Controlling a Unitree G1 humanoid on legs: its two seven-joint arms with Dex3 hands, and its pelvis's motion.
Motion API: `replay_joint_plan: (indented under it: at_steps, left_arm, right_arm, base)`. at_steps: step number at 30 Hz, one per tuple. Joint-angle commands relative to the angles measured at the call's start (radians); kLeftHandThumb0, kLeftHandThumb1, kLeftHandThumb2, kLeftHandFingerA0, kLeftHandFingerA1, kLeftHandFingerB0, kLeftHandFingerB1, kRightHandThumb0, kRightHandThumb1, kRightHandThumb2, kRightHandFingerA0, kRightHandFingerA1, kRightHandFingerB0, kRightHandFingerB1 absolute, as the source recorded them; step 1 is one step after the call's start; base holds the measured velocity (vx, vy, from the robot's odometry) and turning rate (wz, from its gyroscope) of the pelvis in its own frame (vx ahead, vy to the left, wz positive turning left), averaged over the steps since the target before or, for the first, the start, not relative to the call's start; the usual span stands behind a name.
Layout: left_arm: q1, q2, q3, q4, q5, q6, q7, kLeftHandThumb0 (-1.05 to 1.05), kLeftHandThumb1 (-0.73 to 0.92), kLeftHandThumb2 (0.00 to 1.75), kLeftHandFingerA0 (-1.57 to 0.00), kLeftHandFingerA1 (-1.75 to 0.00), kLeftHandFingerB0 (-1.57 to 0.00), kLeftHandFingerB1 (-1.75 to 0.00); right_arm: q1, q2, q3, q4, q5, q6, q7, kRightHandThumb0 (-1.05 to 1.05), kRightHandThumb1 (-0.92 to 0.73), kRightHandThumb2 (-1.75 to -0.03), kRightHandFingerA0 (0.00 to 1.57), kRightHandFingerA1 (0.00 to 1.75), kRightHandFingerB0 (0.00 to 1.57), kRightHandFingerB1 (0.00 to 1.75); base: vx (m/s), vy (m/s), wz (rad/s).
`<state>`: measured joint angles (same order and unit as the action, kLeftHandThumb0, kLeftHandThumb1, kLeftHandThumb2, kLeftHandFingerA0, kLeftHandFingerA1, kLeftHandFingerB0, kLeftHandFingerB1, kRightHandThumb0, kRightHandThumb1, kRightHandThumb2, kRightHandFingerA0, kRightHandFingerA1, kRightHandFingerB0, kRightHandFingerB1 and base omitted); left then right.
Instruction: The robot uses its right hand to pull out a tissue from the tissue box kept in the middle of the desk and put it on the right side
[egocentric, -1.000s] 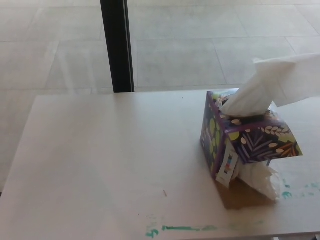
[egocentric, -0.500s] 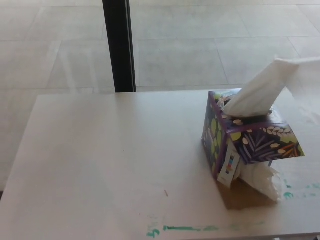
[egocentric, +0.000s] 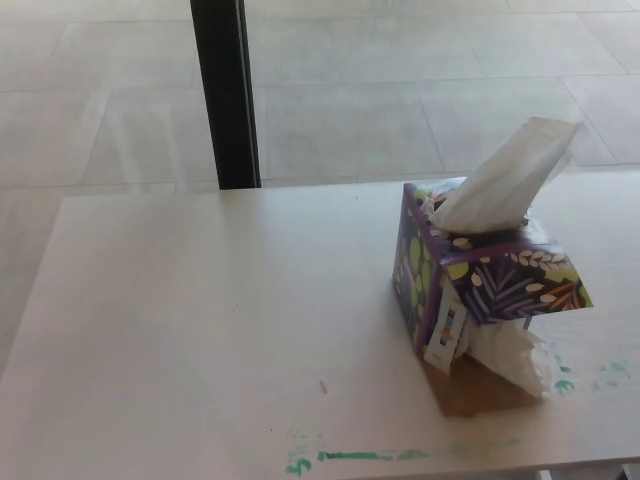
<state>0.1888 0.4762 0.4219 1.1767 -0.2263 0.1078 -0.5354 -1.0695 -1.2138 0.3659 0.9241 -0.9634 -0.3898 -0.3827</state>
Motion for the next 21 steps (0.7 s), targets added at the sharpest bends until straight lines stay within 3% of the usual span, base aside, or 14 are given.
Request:
replay_joint_plan:
  at_steps: [1,5,6,7,8,9,10,14,15,16,17,18,19,21]
  left_arm:
    - [-0.011,0.013,0.001,0.009,-0.010,0.009,0.001,-0.78,0.27,0.93,-0.44,-1.06,-0.35,-0.93]
    - [-0.008,0.006,0.000,0.007,-0.012,0.009,-0.006,-0.80,0.26,0.92,-0.45,-1.08,-0.33,-0.95]
    - [-0.008,0.005,-0.005,0.011,-0.006,0.000,-0.008,-0.81,0.27,0.91,-0.48,-1.06,-0.34,-0.93]
    - [-0.009,0.005,-0.007,0.013,-0.004,-0.002,-0.007,-0.79,0.27,0.91,-0.49,-1.08,-0.34,-0.94]
    - [-0.010,0.004,-0.006,0.014,-0.006,0.002,-0.004,-0.79,0.27,0.91,-0.49,-1.08,-0.34,-0.94]
    - [-0.008,0.003,-0.007,0.014,-0.006,0.001,-0.004,-0.80,0.27,0.90,-0.50,-1.09,-0.36,-0.96]
    - [-0.005,0.002,-0.006,0.003,-0.009,0.004,-0.004,-0.79,0.26,0.93,-0.47,-1.09,-0.34,-0.96]
    - [-0.011,-0.003,0.007,0.018,-0.022,0.011,-0.001,-0.76,0.23,0.93,-0.49,-1.12,-0.36,-0.96]
    - [-0.011,-0.001,0.004,0.008,-0.022,0.019,-0.002,-0.76,0.21,1.01,-0.58,-0.97,-0.42,-0.85]
    - [-0.007,0.000,-0.008,-0.002,-0.012,0.014,0.000,-0.76,0.22,1.01,-0.58,-0.96,-0.42,-0.84]
    - [-0.008,0.000,-0.009,-0.003,-0.013,0.015,-0.001,-0.58,0.18,1.00,-0.49,-0.85,-0.25,-0.71]
    - [-0.010,0.000,-0.008,-0.001,-0.016,0.015,-0.003,-0.58,0.17,1.00,-0.49,-0.86,-0.24,-0.71]
    - [-0.012,0.001,-0.008,-0.001,-0.019,0.015,-0.008,-0.77,0.25,0.93,-0.48,-1.12,-0.35,-0.96]
    - [-0.008,-0.002,-0.003,-0.005,-0.028,0.017,-0.011,-0.77,0.23,0.93,-0.49,-1.12,-0.37,-0.97]
  right_arm:
    - [0.060,0.165,-0.051,-0.124,0.103,0.095,0.101,-0.21,-0.65,-0.84,0.85,1.62,0.76,1.23]
    - [0.080,0.286,-0.090,-0.180,0.139,0.120,0.084,-0.18,-0.55,-0.95,0.88,1.68,0.74,1.41]
    - [0.080,0.314,-0.095,-0.193,0.141,0.136,0.091,-0.34,-0.69,-0.77,0.81,1.64,0.69,1.39]
    - [0.072,0.356,-0.094,-0.195,0.140,0.151,0.084,-0.20,-0.59,-0.95,0.87,1.72,0.71,1.52]
    - [0.060,0.402,-0.091,-0.193,0.134,0.166,0.072,-0.20,-0.59,-0.95,0.87,1.72,0.71,1.52]
    - [0.062,0.404,-0.096,-0.194,0.130,0.167,0.074,-0.30,-0.68,-0.79,0.81,1.67,0.66,1.47]
    - [0.031,0.457,-0.085,-0.181,0.125,0.176,0.066,-0.16,-0.58,-1.02,0.98,1.74,0.69,1.49]
    - [-0.030,0.536,-0.073,-0.166,0.106,0.197,0.067,-0.18,-0.58,-1.06,0.99,1.74,0.70,1.48]
    - [-0.047,0.545,-0.062,-0.155,0.088,0.198,0.050,-0.23,-0.55,-1.03,0.88,1.74,0.72,1.52]
    - [-0.075,0.553,-0.052,-0.145,0.085,0.185,0.060,-0.24,-0.55,-1.10,0.88,1.68,0.75,1.49]
    - [-0.091,0.558,-0.050,-0.127,0.089,0.173,0.052,-0.24,-0.53,-1.13,0.91,1.64,0.79,1.41]
    - [-0.097,0.560,-0.049,-0.123,0.089,0.174,0.054,-0.24,-0.50,-1.14,0.91,1.62,0.79,1.42]
    - [-0.105,0.561,-0.042,-0.111,0.081,0.174,0.038,-0.21,-0.49,-1.15,0.91,1.68,0.74,1.47]
    - [-0.090,0.549,-0.022,-0.120,0.064,0.175,0.045,-0.23,-0.50,-1.12,0.92,1.65,0.74,1.51]
  base:
    - [0.00,0.000,0.00]
    - [0.00,0.000,0.00]
    - [0.00,0.000,0.00]
    - [0.00,0.000,0.00]
    - [0.00,0.000,0.00]
    - [0.00,0.000,0.00]
    - [0.00,0.000,0.00]
    - [0.00,0.000,0.00]
    - [0.00,0.000,0.00]
    - [0.00,0.000,0.00]
    - [0.00,0.000,0.00]
    - [0.00,0.000,0.00]
    - [0.00,0.000,0.00]
    - [0.00,0.000,0.00]
